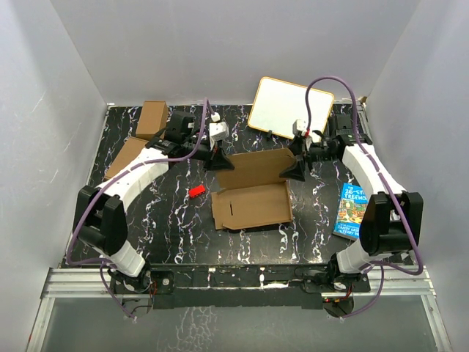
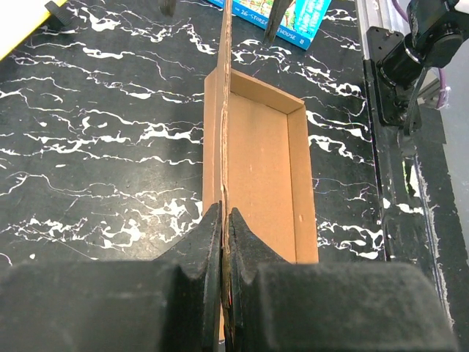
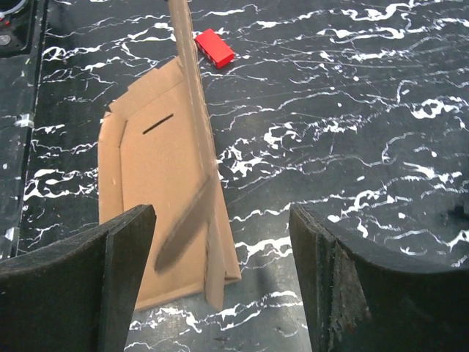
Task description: Fold the paper box
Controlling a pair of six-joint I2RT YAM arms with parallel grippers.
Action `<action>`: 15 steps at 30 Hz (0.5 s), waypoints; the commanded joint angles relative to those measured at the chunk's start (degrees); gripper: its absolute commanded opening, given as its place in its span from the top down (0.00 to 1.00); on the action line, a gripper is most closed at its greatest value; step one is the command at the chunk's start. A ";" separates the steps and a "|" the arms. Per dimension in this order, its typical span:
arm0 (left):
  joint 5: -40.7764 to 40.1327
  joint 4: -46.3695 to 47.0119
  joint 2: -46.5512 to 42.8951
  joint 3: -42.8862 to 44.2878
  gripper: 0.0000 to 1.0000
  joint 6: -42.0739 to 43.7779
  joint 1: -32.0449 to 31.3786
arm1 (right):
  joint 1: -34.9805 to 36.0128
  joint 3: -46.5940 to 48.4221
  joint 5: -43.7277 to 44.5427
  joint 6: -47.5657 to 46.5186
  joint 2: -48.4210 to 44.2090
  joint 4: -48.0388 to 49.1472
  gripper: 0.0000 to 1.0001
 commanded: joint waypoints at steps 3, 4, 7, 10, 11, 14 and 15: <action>-0.20 -4.59 -0.66 4.19 1.00 4.62 -1.30 | 3.26 6.18 -1.14 -8.31 2.21 -7.49 0.33; -0.41 -5.01 -0.56 4.33 1.00 5.00 -1.39 | 3.45 6.37 -0.94 -8.34 2.40 -7.76 0.37; -0.96 -5.95 -0.31 5.04 1.00 5.62 -1.61 | 3.73 6.37 -1.10 -8.74 2.35 -8.32 0.51; -1.21 -6.48 0.01 5.49 1.00 5.98 -1.75 | 3.79 6.01 -1.14 -9.24 1.93 -8.37 0.68; -1.31 -6.57 0.06 5.53 1.00 6.02 -1.78 | 3.79 5.89 -1.13 -9.29 1.83 -8.42 0.74; -1.80 -6.45 0.02 5.65 1.00 6.03 -1.79 | 3.83 5.91 -1.07 -10.46 1.59 -9.37 0.92; -2.03 -6.35 0.03 5.56 1.00 6.04 -1.79 | 3.86 5.83 -1.12 -10.68 1.55 -9.54 0.92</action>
